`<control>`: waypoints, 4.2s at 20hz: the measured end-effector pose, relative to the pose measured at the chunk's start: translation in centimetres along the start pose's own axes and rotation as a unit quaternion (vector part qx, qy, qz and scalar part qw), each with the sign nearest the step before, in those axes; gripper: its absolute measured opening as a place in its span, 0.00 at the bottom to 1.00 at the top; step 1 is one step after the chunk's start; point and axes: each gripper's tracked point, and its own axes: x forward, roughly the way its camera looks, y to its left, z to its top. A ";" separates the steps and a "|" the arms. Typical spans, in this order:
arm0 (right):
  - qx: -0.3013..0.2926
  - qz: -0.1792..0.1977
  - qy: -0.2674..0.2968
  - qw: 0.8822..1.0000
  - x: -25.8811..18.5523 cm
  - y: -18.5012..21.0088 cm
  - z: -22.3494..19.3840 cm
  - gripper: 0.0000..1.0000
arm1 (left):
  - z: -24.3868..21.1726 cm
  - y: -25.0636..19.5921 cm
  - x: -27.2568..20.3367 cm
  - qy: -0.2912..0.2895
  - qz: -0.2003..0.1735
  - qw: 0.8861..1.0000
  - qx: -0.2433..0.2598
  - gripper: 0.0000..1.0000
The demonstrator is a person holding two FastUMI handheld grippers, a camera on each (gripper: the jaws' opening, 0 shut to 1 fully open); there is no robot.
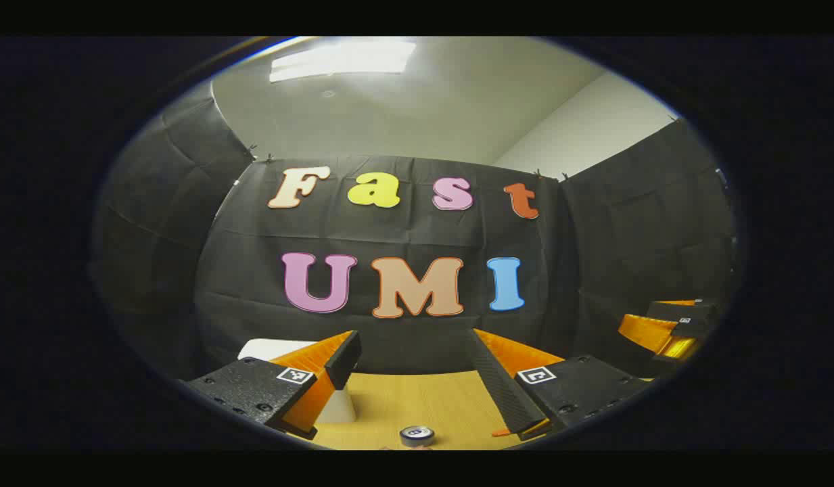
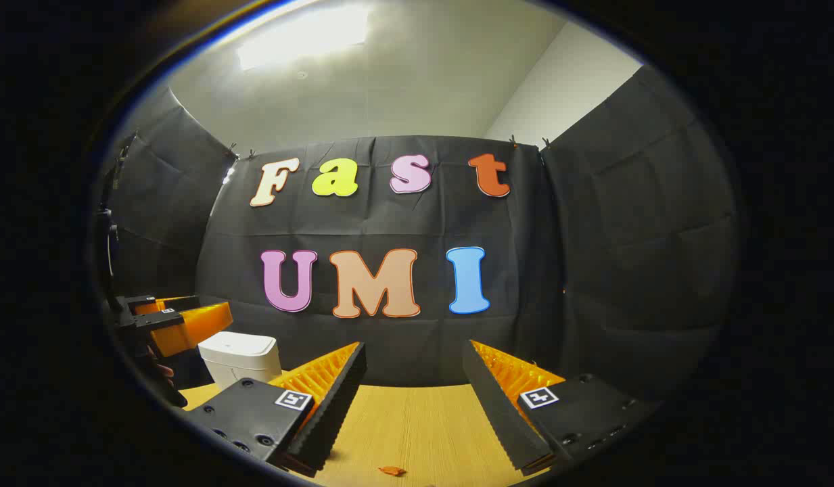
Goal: Press the lid of the desktop garbage bin to open it, pick up the crumpled paper on the desktop and throw it into the bin, then pick up the pop can on the desktop and drop it into the bin, and finally close the garbage bin lid.
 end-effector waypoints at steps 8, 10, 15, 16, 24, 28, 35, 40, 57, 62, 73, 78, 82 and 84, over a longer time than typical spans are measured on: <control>0.004 0.010 0.000 1.000 0.4 -0.1 -0.1 0.95 | -0.2 0.3 -0.3 0.003 0.017 1.000 0.004 0.93; 0.006 0.012 0.000 1.000 0.6 -0.1 -0.1 0.95 | -0.2 0.5 -0.3 0.002 0.021 1.000 0.006 0.93; 0.006 0.015 -0.001 1.000 0.9 0.0 -0.1 0.95 | -0.5 0.2 0.1 0.008 0.016 1.000 0.001 0.93; 0.005 0.015 -0.001 1.000 0.9 -0.1 -0.1 0.95 | -0.7 0.2 0.2 0.009 0.017 1.000 -0.001 0.93; 0.011 0.034 -0.005 0.999 1.5 0.2 -0.3 0.95 | -1.3 0.1 0.5 0.021 0.027 0.999 0.003 0.93; 0.012 0.039 -0.003 0.999 1.8 -0.6 -0.6 0.95 | -1.9 -0.3 0.6 0.032 0.032 0.999 0.007 0.93; 0.019 0.036 0.010 0.999 2.8 -2.2 -1.3 0.95 | -2.7 -0.1 0.4 0.041 0.049 0.998 0.014 0.93; 0.027 0.037 0.017 0.999 3.5 -2.8 -1.5 0.95 | -3.2 0.2 0.6 0.047 0.064 0.997 0.018 0.94; 0.011 -0.005 0.069 0.998 6.8 2.8 -5.2 0.95 | -5.9 16.0 9.1 0.040 0.127 0.988 0.078 0.36; -0.016 -0.019 0.075 0.997 7.2 6.4 -5.5 0.95 | -12.5 21.7 10.4 0.096 0.155 0.983 0.023 0.06; -0.041 0.002 0.096 0.994 7.6 10.5 -7.3 0.96 | -15.8 23.0 10.3 0.106 0.155 0.981 0.056 0.00; -0.028 0.020 0.114 0.993 7.5 9.7 -9.6 0.95 | -11.2 21.0 9.9 0.089 0.127 0.986 0.059 0.26; -0.025 0.035 0.137 0.990 7.4 8.5 -12.7 0.95 | -6.6 18.8 7.5 0.041 0.114 0.991 0.059 0.72; -0.028 0.048 0.160 0.986 7.5 7.9 -15.3 0.95 | -6.1 17.9 5.3 0.043 0.120 0.990 0.061 0.80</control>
